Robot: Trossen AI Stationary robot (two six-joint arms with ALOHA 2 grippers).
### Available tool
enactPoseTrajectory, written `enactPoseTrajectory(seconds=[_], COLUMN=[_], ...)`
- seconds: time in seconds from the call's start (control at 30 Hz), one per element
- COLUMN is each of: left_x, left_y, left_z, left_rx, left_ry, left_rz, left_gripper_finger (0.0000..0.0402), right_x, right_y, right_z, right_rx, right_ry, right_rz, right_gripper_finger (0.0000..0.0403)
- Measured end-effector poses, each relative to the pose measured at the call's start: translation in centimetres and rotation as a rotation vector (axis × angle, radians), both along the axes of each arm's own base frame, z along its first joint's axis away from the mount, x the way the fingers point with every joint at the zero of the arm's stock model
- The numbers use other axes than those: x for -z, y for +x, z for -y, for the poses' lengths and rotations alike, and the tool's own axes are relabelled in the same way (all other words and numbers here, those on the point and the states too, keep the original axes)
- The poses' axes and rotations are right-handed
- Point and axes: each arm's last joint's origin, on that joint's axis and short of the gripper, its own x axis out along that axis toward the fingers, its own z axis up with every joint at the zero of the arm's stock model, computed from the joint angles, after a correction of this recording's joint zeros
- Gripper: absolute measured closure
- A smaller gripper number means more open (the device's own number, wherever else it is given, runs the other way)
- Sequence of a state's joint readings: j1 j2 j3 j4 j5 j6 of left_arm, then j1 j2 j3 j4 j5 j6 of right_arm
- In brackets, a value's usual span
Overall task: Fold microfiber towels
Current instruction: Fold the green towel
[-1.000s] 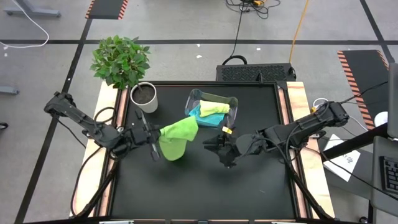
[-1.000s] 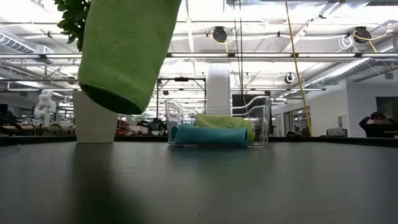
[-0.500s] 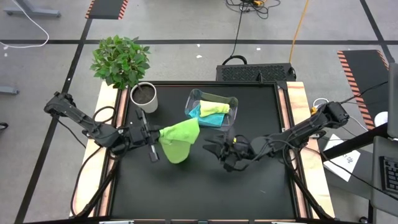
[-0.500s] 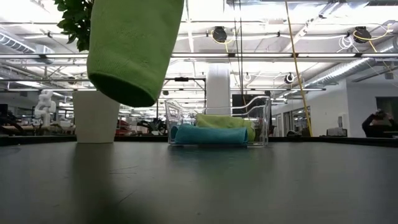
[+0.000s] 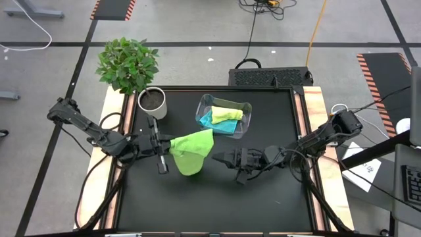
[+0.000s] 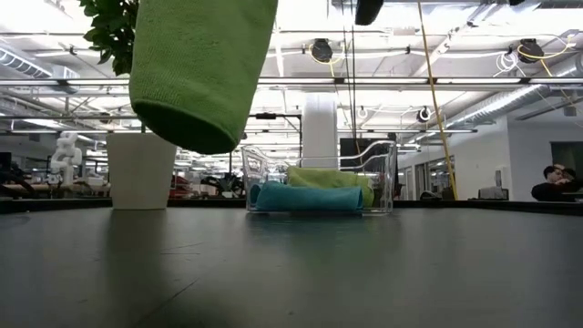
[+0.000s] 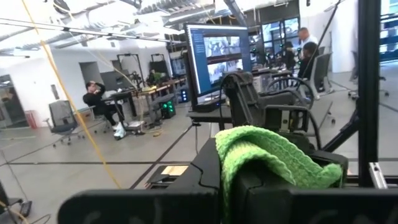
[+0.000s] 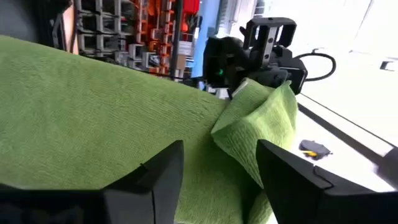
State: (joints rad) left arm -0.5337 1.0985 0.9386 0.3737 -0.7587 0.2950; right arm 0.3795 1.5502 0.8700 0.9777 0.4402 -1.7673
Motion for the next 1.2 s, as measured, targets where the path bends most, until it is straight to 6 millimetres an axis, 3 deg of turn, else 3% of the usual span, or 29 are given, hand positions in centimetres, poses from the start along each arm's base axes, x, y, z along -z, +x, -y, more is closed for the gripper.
enactPoseTrajectory(seconds=[0.7,1.2], left_x=[0.7,1.7], left_y=[2.0,3.0], left_z=[0.0,0.5], left_rx=[0.093,0.136], left_ry=[-0.02,-0.023], left_rz=[0.037,0.005], left_gripper_finger=[0.0401,0.0401], right_x=[-0.4,-1.2], right_y=[0.1,-0.1], right_z=[0.1,0.2], right_rx=[0.007,0.02], right_ry=[-0.126,-0.115], right_rz=[0.034,0.106], right_gripper_finger=[0.0218,0.0218])
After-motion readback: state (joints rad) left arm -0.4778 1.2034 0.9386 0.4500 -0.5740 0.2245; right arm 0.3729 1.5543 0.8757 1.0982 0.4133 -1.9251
